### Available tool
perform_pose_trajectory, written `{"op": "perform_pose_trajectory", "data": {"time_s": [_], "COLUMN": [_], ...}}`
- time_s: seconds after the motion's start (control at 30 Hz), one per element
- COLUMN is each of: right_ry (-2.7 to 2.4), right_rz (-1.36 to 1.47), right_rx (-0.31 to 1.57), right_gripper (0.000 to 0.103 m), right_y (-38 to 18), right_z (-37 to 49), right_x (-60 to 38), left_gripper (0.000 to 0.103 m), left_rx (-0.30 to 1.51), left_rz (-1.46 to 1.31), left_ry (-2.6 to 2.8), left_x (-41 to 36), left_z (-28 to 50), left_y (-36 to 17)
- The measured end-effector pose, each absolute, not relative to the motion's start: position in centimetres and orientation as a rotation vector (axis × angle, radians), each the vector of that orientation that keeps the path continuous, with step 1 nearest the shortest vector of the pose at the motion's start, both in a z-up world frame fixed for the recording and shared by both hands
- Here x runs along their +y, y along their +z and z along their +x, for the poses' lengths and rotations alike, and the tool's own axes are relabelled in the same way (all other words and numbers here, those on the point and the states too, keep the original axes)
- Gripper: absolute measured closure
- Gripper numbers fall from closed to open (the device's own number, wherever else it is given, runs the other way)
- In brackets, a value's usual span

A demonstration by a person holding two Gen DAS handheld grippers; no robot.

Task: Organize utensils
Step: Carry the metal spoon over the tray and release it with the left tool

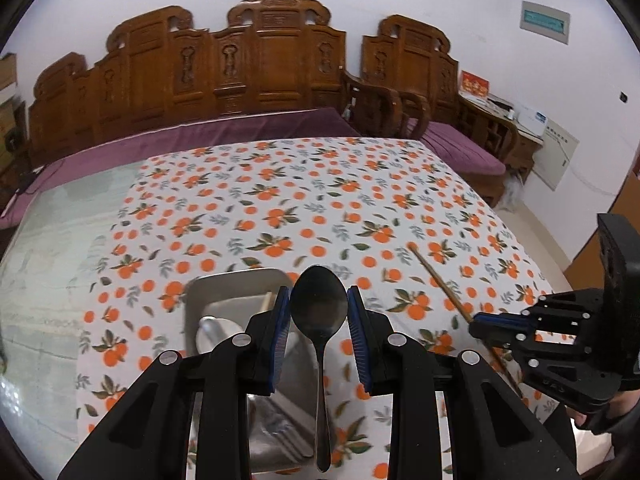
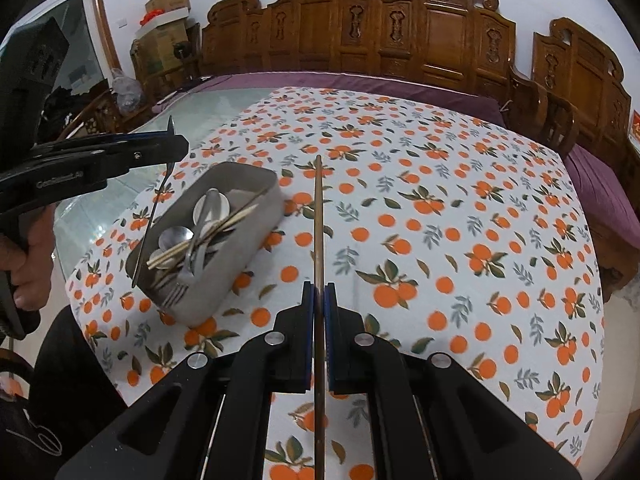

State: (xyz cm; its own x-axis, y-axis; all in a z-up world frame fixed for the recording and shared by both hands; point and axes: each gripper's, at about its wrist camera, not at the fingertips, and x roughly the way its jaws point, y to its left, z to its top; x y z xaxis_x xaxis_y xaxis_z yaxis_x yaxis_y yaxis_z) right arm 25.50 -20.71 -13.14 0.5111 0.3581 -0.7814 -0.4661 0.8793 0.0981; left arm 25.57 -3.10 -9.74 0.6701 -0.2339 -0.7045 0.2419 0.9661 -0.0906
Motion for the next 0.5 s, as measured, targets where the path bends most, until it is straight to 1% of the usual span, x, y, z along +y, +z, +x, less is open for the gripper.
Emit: {"op": "perform_pose_trajectory", "data": {"time_s": [0.23, 0.5], "right_ry": [0.507, 0.517], "right_rz": [-0.137, -0.143], "right_rx": [0.903, 0.912], "right_gripper": [0.097, 0.097], "right_y": [-12.6, -12.8], "right_z": [25.7, 26.1], "right_x": [-19.3, -18.2], "left_gripper": [0.077, 0.077], "left_rx": [0.814, 0.866], "left_rz": [-0.029, -0.057], "left_ry": [-0.238, -0.205], "left_x": [-0.2, 1.8], "left_z": [26.8, 28.4], "left_y": [-10.9, -13.5]}}
